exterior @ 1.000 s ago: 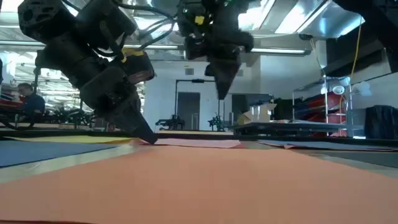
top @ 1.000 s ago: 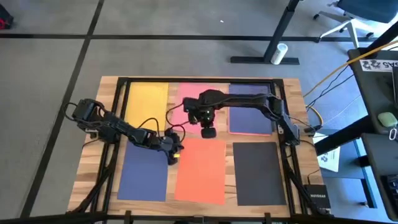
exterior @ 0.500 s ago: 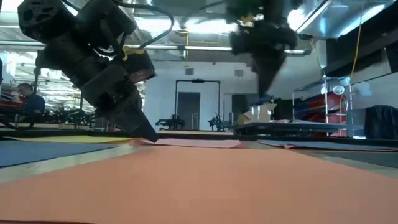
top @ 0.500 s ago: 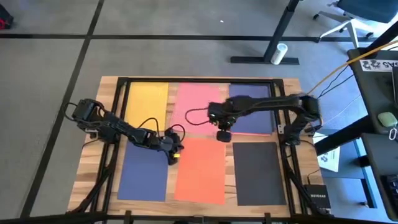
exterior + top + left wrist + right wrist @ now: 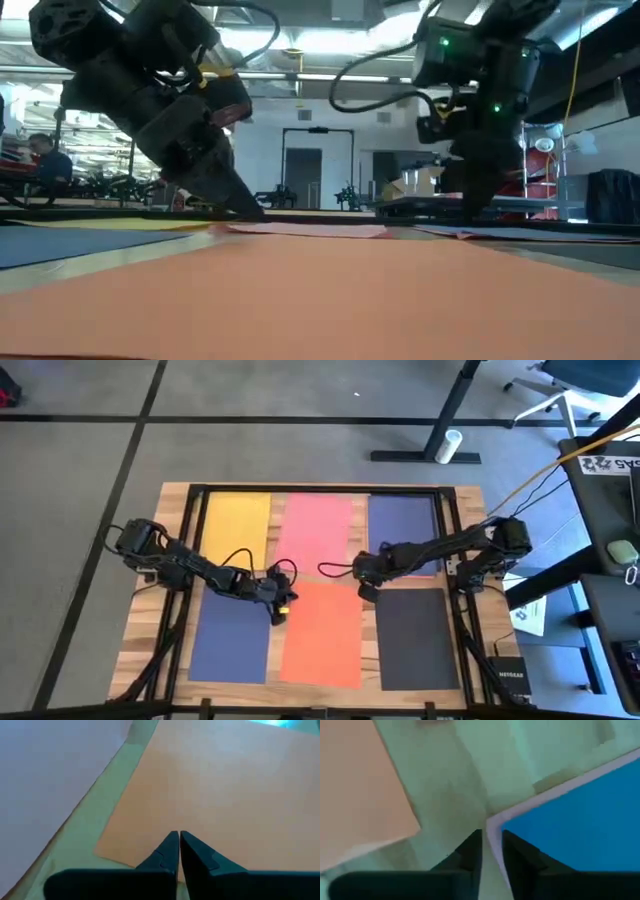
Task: Organize paper
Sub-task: Stack the violet paper on top of the violet paper
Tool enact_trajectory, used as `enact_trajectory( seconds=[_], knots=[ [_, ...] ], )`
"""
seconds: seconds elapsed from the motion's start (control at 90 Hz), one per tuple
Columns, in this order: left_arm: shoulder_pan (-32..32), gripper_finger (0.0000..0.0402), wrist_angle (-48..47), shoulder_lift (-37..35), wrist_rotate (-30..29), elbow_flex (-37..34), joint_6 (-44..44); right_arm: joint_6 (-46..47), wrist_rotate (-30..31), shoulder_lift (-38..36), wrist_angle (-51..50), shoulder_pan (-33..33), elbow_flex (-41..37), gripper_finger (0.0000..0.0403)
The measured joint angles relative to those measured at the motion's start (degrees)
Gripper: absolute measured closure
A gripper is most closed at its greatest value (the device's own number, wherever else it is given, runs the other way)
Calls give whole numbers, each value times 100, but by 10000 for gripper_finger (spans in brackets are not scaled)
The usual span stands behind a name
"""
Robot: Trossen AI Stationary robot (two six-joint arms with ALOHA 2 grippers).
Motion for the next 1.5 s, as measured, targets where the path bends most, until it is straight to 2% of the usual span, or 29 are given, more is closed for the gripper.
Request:
enact_trajectory(
  seconds=[0.167, 0.711, 0.811, 1.0, 1.311, 1.5],
  knots=[
    [2, 402, -35, 2, -1, 0, 0, -56, 209, 17, -2, -4, -17, 291],
    [2, 402, -40, 2, -1, 0, 16, -38, 205, 14, 556, -97, -548, 293],
    [1, 402, -41, 2, -2, 0, 15, -44, 191, 14, 551, -181, -549, 310],
    [0, 402, -43, 2, -1, 0, 15, -90, 109, 14, 532, -279, -555, 393],
    [0, 402, -43, 2, -1, 0, 20, -56, -207, -54, 513, -265, -546, 400],
    [-17, 402, 8, 2, -1, 69, 447, -19, -397, -207, 358, -187, -299, 402]
  ],
)
